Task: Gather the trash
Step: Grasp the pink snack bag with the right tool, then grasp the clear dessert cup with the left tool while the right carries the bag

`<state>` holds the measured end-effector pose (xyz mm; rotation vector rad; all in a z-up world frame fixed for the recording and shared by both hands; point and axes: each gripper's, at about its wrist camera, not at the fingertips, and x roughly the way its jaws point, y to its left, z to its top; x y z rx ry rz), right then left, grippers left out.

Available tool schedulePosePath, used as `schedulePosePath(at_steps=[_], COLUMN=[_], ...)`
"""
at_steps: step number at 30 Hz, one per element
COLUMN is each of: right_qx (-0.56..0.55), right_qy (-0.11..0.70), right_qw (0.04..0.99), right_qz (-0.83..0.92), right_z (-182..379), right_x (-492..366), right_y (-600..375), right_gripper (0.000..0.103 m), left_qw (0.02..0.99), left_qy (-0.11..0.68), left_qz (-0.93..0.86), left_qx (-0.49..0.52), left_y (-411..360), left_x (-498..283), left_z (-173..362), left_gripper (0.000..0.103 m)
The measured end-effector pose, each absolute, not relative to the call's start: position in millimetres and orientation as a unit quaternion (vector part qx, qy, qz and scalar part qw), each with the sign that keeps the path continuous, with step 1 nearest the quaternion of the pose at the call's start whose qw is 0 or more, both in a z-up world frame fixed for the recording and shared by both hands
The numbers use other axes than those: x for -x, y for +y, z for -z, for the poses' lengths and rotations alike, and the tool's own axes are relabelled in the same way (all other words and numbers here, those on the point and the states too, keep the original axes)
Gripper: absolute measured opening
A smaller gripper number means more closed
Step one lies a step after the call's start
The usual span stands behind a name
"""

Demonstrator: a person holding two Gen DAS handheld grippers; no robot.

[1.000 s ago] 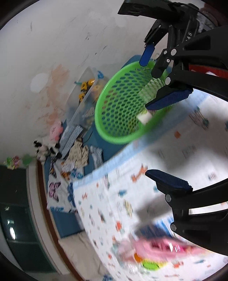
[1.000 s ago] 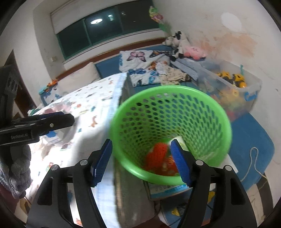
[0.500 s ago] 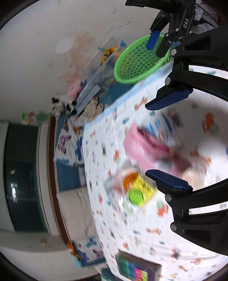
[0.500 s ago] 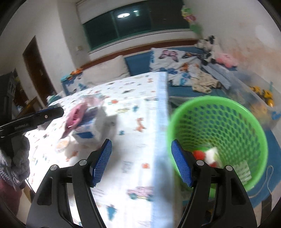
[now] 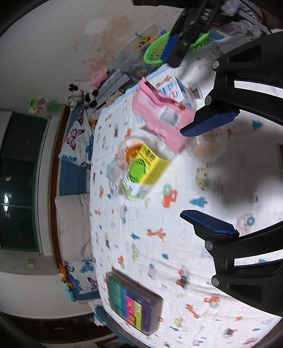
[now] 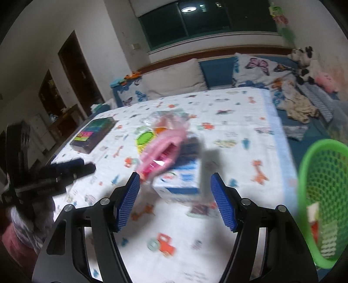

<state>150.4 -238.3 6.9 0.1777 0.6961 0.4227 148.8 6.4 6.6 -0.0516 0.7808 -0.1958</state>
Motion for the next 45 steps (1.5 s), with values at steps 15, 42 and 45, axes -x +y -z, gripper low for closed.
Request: schedulePosePath(at_steps=[15,42,45], right_qx=[-0.139,-0.116,-0.120], right_qy=[0.354,0.255,0.249], right_qw=[0.903,0.940,0.944], right_qz=[-0.199,-0.194,-0.178], right_z=[7,-56,-57], right_x=[-203,-146,-139], right_y=[-212,-251,-267], right_gripper=[0.047,0.026,0.026], left_qw=[0.910,0.885,0.885], left_qy=[0.403,0.428,0.428], left_qz=[0.091,0.174,0.176], left_qx=[0.023,-0.052,-0.054], left_y=[27,-42,-45], left_x=[-141,-168,-168], left_z=[20,54,55], left_gripper=[0.072,0.089,0.089])
